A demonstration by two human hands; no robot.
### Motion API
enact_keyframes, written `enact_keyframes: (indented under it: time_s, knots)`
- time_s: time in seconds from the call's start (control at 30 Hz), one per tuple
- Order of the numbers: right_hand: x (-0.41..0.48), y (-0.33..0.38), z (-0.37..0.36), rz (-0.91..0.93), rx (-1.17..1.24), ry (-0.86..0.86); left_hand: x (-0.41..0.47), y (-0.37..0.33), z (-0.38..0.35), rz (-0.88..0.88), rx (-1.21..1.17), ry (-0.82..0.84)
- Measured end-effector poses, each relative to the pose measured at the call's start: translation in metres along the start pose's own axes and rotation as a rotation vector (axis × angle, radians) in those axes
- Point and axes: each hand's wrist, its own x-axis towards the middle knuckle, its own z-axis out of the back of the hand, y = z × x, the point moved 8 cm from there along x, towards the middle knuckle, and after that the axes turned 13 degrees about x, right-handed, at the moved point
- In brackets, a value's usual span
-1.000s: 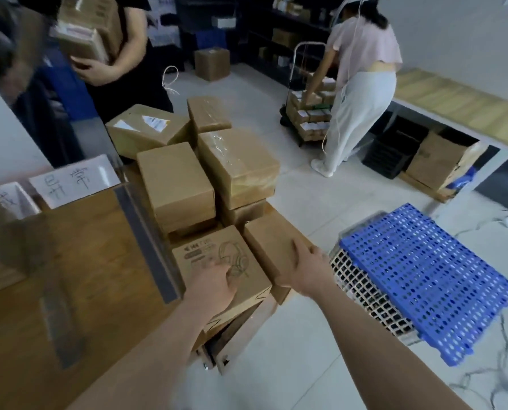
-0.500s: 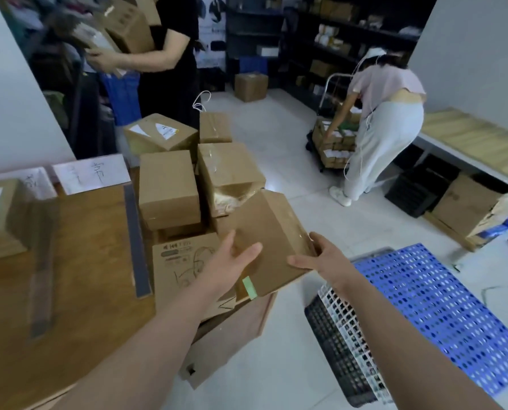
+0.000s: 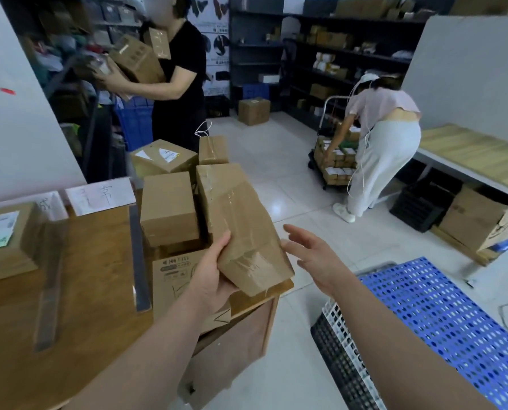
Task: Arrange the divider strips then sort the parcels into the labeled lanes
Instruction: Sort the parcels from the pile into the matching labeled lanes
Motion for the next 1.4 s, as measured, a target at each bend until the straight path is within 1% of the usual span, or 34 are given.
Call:
enact_keyframes:
  time_s: [0.03,0.1,0.17,0.27,0.3,0.4,0.47,0.53,0.6,0.73,0.83,0.93,1.03,1.2,1.4]
  knots:
    - [-0.001,-0.003,0.000,-0.048,0.034,-0.009,-0.001,-0.001,0.002,-0.019,-0.050,0.007]
    - [-0.001,-0.009,-0.006,-0.149,0.107,0.039,-0.004,-0.004,0.008,-0.038,-0.116,0.004]
    - [-0.002,-0.009,-0.018,-0.193,0.142,0.122,-0.007,-0.007,0.016,-0.071,-0.039,-0.050]
    - [-0.002,-0.010,-0.030,-0.201,0.161,0.176,-0.011,-0.011,0.036,-0.102,0.202,-0.216]
    - [-0.001,-0.010,-0.033,-0.203,0.158,0.191,-0.013,-0.011,0.039,-0.090,0.219,-0.227]
    - [-0.002,-0.004,-0.052,-0.199,0.174,0.255,-0.020,-0.007,0.045,-0.015,0.168,-0.208]
    - [-0.001,0.001,-0.061,-0.178,0.235,0.219,-0.024,-0.004,0.053,-0.009,0.140,-0.202]
    - [0.003,0.005,-0.064,-0.117,0.297,0.156,-0.026,0.000,0.063,-0.012,0.039,-0.206]
    - [0.008,0.009,-0.069,-0.063,0.287,0.137,-0.030,0.001,0.075,-0.038,-0.021,-0.224]
    - [0.015,0.007,-0.088,-0.075,0.277,0.139,-0.040,-0.001,0.099,-0.087,-0.010,-0.309]
    - [0.018,0.003,-0.109,-0.089,0.239,0.177,-0.050,-0.007,0.114,-0.105,0.043,-0.391]
    - [0.021,0.001,-0.135,-0.099,0.188,0.216,-0.062,-0.012,0.129,-0.100,0.163,-0.456]
    - [0.023,0.000,-0.165,-0.104,0.121,0.265,-0.077,-0.022,0.141,-0.092,0.224,-0.482]
    - [0.019,-0.001,-0.231,-0.115,0.121,0.375,-0.117,-0.049,0.173,-0.145,0.254,-0.532]
    - [-0.003,0.000,-0.335,-0.072,0.054,0.471,-0.182,-0.070,0.249,-0.138,0.259,-0.644]
